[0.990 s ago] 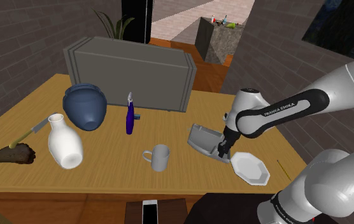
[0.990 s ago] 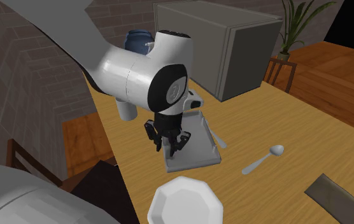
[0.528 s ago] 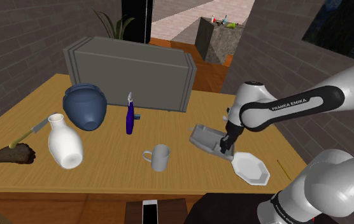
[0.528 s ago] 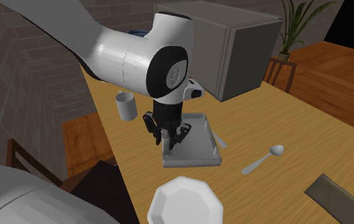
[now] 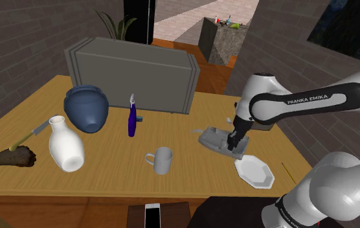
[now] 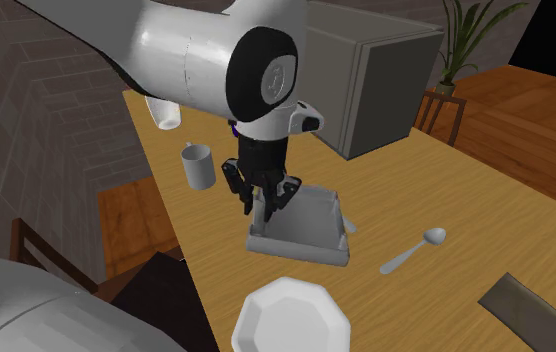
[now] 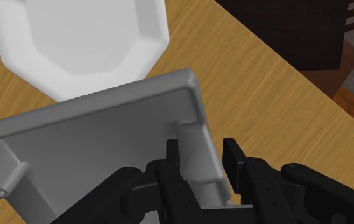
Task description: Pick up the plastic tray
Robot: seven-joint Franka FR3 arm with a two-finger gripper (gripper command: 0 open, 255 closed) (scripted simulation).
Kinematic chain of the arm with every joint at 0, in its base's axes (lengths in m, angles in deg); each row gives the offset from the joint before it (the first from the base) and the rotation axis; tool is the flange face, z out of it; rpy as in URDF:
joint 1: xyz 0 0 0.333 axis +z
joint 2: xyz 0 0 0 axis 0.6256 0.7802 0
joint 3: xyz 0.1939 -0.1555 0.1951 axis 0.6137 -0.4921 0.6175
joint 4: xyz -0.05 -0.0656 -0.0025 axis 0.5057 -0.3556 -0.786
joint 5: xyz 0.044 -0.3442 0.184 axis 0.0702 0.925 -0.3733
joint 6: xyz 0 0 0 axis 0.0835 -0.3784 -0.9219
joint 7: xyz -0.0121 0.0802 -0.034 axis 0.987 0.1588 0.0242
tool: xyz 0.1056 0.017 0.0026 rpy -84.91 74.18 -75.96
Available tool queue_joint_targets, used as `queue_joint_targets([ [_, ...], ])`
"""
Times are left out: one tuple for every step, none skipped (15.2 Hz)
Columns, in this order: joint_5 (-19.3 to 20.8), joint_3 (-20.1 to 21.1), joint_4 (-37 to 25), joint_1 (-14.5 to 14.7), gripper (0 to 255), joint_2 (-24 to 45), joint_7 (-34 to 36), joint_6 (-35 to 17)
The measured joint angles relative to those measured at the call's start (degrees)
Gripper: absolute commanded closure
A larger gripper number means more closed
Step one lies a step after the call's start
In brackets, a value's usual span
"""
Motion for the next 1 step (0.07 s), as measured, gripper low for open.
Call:
queue_joint_targets([
  [0.02,0.04,-0.17,-0.01,255,-0.56,0.08,0.74],
])
